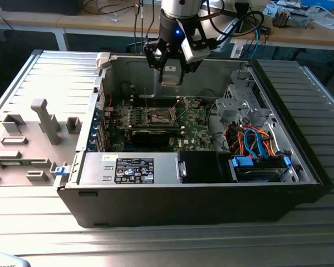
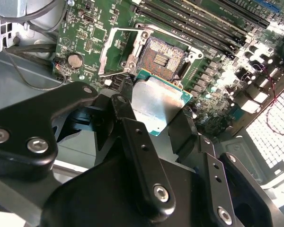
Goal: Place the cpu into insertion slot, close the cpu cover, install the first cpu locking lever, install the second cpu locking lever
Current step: 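Place the cpu into insertion slot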
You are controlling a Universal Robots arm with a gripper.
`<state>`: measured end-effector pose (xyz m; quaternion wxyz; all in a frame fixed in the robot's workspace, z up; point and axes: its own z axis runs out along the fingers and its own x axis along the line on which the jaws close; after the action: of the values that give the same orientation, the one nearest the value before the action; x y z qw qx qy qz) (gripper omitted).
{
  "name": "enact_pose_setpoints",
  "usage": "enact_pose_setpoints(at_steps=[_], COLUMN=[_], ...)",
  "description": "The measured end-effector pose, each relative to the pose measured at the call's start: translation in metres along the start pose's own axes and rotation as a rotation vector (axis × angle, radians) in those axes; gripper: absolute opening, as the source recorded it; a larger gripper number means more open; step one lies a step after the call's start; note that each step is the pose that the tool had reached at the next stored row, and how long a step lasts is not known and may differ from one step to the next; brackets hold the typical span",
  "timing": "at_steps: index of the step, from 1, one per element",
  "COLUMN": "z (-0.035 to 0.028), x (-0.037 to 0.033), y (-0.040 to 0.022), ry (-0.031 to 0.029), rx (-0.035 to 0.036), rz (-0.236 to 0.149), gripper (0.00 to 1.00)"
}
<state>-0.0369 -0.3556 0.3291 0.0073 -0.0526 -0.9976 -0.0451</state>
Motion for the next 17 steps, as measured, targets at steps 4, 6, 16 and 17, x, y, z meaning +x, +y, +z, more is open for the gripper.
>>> enact_pose_setpoints(at_steps=[4,6,16,17], z=[0.0,0.0,0.0001,0.0001], x=[0.0,0.0,0.0,0.0], y=[0.0,0.0,0.0,0.0], ry=[-0.0009,-0.0012,-0.0027,-0.0028], rx=[-0.0001,-0.0002,-0.0005,-0.0006], rz=[0.009,0.013,0.029,0.031], gripper=[0.54,0.54,0.54,0.54])
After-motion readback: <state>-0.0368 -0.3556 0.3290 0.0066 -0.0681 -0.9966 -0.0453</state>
